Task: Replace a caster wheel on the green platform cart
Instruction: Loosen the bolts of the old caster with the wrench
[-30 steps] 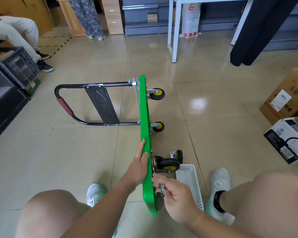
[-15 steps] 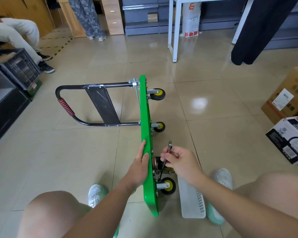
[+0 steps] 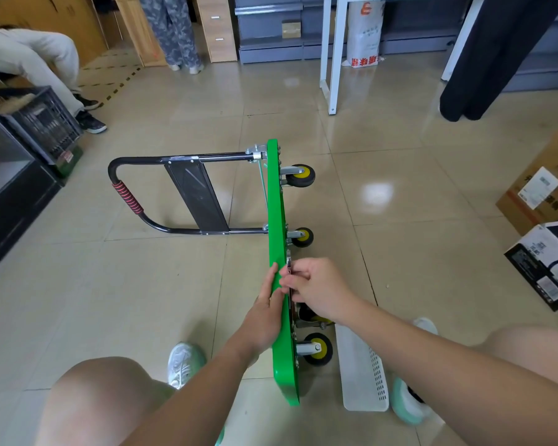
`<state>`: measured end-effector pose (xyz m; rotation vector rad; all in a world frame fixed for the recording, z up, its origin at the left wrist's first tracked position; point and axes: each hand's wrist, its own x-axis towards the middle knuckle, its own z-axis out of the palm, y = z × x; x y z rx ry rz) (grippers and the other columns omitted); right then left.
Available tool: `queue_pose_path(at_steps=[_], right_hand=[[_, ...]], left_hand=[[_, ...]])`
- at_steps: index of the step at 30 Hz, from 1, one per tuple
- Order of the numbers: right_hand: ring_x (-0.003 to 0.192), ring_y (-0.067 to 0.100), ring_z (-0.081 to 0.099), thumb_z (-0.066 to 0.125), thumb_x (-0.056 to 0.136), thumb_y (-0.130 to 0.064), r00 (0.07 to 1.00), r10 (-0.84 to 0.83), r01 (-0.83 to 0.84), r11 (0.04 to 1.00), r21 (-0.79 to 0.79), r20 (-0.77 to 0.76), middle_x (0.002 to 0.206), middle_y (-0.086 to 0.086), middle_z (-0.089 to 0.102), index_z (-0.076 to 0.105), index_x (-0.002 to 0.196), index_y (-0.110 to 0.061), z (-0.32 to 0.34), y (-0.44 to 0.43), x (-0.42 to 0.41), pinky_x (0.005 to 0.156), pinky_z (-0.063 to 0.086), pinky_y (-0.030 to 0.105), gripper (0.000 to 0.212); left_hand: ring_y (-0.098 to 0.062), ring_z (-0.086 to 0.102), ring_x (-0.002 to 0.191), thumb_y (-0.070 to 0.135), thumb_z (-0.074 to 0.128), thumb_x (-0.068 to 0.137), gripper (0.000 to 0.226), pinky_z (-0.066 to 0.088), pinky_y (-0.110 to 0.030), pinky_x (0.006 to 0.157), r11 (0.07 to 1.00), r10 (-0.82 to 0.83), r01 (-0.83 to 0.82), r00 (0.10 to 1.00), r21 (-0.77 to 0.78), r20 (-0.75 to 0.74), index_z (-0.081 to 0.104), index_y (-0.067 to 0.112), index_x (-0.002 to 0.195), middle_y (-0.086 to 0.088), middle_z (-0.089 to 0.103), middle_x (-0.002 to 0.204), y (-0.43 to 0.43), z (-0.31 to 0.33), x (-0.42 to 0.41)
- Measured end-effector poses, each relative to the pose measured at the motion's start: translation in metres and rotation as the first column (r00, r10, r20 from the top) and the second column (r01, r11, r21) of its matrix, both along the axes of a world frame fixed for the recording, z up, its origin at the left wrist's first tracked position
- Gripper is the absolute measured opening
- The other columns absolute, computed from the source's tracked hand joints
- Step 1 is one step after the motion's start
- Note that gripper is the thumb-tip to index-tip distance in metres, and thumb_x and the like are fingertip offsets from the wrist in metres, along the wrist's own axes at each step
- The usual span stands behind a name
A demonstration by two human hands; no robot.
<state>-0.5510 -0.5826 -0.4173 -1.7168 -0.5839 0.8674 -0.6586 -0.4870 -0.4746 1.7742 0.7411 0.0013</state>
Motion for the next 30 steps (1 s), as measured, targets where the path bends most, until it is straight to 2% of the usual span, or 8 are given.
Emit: queue_pose_path(at_steps=[4,9,13,16,22,26,28,30], right_hand=[[0.093,0.022,0.073,0.064,0.096,-0.015,0.998,-0.056,0.054,0.997,0.05,0.043,0.088,-0.002,0.077,0.073,0.083,-0.033,-0.005,-0.02,-0.014,0.091,0.058,0.047,0.024],[0.091,0.003,0.07,0.063,0.094,-0.007,0.97,-0.095,0.076,0.993,0.09,0.224,0.092,-0.017,0.074,0.07,0.089,-0.038,-0.019,-0.055,-0.048,0.085,0.053,0.019,0.032],[0.1,0.006,0.071,0.05,0.089,-0.007,0.932,-0.081,0.044,0.993,0.112,0.353,0.107,-0.014,0.074,0.07,0.105,-0.037,-0.042,-0.076,-0.069,0.093,0.057,0.033,0.04],[0.11,0.006,0.068,0.046,0.089,0.0,0.912,-0.083,0.036,0.992,0.124,0.402,0.122,-0.021,0.068,0.065,0.106,-0.049,-0.049,-0.084,-0.075,0.096,0.056,0.039,0.055],[0.106,0.009,0.07,0.047,0.092,-0.006,0.933,-0.124,0.066,0.982,0.179,0.339,0.113,-0.02,0.071,0.067,0.106,-0.052,-0.042,-0.079,-0.074,0.096,0.057,0.038,0.052],[0.096,0.003,0.071,0.06,0.094,0.004,0.946,-0.219,0.167,0.961,0.219,0.24,0.097,-0.019,0.075,0.073,0.091,-0.049,-0.027,-0.073,-0.06,0.09,0.053,0.019,0.055],[0.085,0.001,0.07,0.066,0.09,0.005,0.95,-0.248,0.204,0.953,0.223,0.19,0.088,-0.014,0.076,0.076,0.082,-0.035,-0.015,-0.073,-0.049,0.082,0.052,0.016,0.043],[0.077,0.006,0.071,0.07,0.089,0.001,0.958,-0.261,0.235,0.951,0.201,0.118,0.08,-0.007,0.076,0.076,0.081,-0.024,-0.003,-0.073,-0.038,0.077,0.057,0.026,0.027]], left_hand=[[-0.015,0.059,0.123,0.051,0.027,0.11,0.047,0.043,-0.039,0.109,1.0,0.016,-0.016,1.0,-0.004,0.013,0.009,0.078,0.143,0.011,0.047,0.156,0.0,-0.002,0.001],[-0.025,0.063,0.113,0.04,0.027,0.111,0.052,0.046,-0.041,0.105,1.0,0.02,-0.02,1.0,-0.003,0.008,0.01,0.066,0.153,0.009,0.055,0.14,-0.001,-0.001,0.001],[-0.007,0.057,0.095,0.037,0.026,0.113,0.052,0.044,-0.036,0.101,0.999,0.031,-0.031,0.999,0.012,0.02,0.011,0.061,0.156,0.007,0.054,0.127,-0.002,-0.001,0.001],[-0.024,0.065,0.108,0.042,0.025,0.112,0.051,0.048,-0.043,0.107,0.999,0.038,-0.038,0.999,0.011,0.007,0.01,0.067,0.153,0.004,0.061,0.132,-0.002,-0.003,0.001],[-0.005,0.058,0.099,0.038,0.025,0.113,0.051,0.046,-0.034,0.098,0.999,0.035,-0.035,0.999,0.001,0.015,0.01,0.06,0.157,0.008,0.053,0.136,-0.003,0.001,0.001],[0.006,0.051,0.089,0.038,0.024,0.113,0.052,0.044,-0.029,0.088,1.0,0.02,-0.021,1.0,0.016,0.011,0.009,0.058,0.159,0.013,0.054,0.129,-0.003,0.002,0.0],[0.006,0.05,0.088,0.038,0.024,0.113,0.052,0.044,-0.027,0.087,1.0,0.016,-0.016,1.0,0.015,0.016,0.008,0.058,0.158,0.008,0.051,0.135,-0.003,0.001,0.0],[0.008,0.047,0.084,0.037,0.024,0.114,0.052,0.04,-0.017,0.081,1.0,0.01,-0.01,1.0,0.02,0.022,0.008,0.057,0.159,0.008,0.049,0.134,-0.002,0.0,0.0]])
